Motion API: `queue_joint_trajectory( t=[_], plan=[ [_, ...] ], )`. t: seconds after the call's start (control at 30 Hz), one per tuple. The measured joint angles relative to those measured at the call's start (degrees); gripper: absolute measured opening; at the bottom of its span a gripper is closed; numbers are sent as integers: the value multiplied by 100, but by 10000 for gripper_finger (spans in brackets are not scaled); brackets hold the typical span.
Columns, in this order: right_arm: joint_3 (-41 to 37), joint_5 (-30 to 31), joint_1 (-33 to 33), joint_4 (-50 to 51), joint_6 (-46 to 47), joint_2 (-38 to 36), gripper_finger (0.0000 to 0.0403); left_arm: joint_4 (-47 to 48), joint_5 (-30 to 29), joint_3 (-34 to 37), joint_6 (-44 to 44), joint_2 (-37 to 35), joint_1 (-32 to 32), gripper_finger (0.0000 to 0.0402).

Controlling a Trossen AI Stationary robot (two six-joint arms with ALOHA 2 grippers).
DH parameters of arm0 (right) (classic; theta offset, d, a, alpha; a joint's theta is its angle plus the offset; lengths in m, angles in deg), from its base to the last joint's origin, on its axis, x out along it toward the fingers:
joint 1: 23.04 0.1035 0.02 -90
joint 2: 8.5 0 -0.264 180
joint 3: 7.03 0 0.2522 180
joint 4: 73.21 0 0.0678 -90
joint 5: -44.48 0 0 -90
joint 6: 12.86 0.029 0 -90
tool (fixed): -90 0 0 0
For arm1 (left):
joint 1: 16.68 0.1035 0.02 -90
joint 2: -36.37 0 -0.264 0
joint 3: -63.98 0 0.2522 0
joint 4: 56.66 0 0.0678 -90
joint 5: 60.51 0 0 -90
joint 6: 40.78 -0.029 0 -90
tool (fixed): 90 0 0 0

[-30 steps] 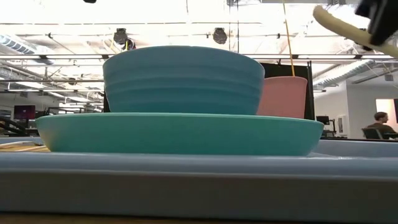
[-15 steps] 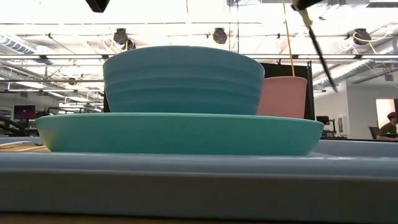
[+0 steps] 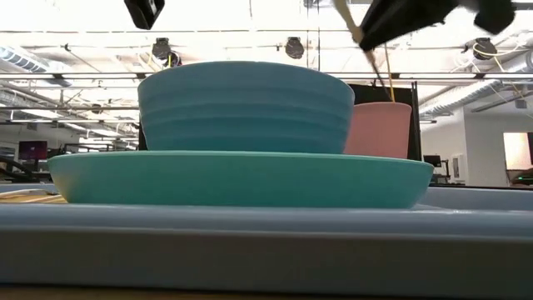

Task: Set up tray
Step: Put the yellow knife on the yellow napkin to the right of the orange spoon

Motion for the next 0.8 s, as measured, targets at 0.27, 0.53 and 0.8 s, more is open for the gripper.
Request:
queue_joint_trajectory(
  t=[0.27, 0.53, 0.8],
  plan=[
    [-2, 419, -222, -931, -1408, 429, 38, 203, -239, 1, 777, -2, 280, 38],
    [-2, 427, -384, -1848, -2446, 458, 38, 293, -228, -1, 614, -1, 331, 113],
    [-2, 87, -669, -2367, -3144, 458, 38, 297, -263, 2, 736, 0, 452, 210]
  ],
)
